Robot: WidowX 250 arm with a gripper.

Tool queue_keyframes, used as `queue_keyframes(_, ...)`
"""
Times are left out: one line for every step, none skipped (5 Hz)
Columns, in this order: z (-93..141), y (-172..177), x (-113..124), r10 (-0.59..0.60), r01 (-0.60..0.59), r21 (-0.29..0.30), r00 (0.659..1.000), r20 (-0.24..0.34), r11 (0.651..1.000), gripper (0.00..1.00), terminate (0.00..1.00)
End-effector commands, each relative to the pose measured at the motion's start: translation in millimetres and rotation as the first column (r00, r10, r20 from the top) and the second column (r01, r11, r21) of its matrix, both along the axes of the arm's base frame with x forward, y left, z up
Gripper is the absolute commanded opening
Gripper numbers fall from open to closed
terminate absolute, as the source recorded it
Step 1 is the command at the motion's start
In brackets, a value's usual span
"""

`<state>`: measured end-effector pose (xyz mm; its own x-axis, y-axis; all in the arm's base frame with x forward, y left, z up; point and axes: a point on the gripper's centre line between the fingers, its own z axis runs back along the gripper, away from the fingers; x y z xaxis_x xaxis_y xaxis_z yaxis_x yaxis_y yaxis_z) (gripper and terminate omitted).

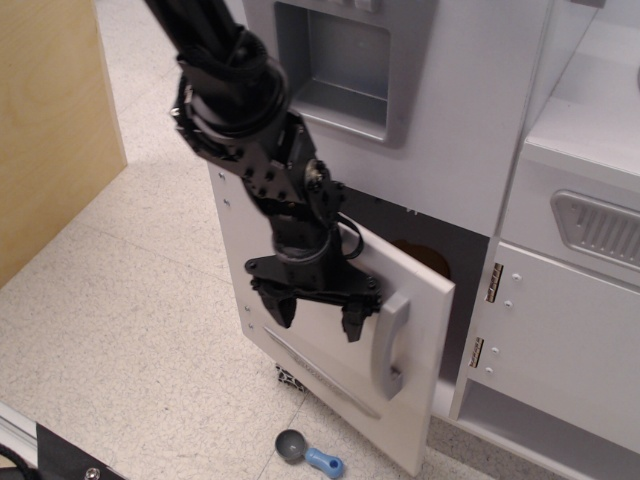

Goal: Close low fridge

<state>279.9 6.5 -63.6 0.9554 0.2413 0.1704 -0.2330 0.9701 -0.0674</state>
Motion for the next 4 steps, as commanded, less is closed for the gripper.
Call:
queue_keyframes(3,0,37,0.072,-0.072,-0.006,0.995,0.062,0.997,1.0,0.0)
queue_keyframes(2,0,50,0.1,-0.099,-0.015,0.992,0.076,0.995,1.0,0.0)
queue_keyframes(3,1,53,0.111,-0.11,-0.016,0.99,0.088,0.994,1.0,0.0)
queue_keyframes(9,6,37,0.089,-0.088,-0.018,0.993,0.072,0.996,1.0,0.0)
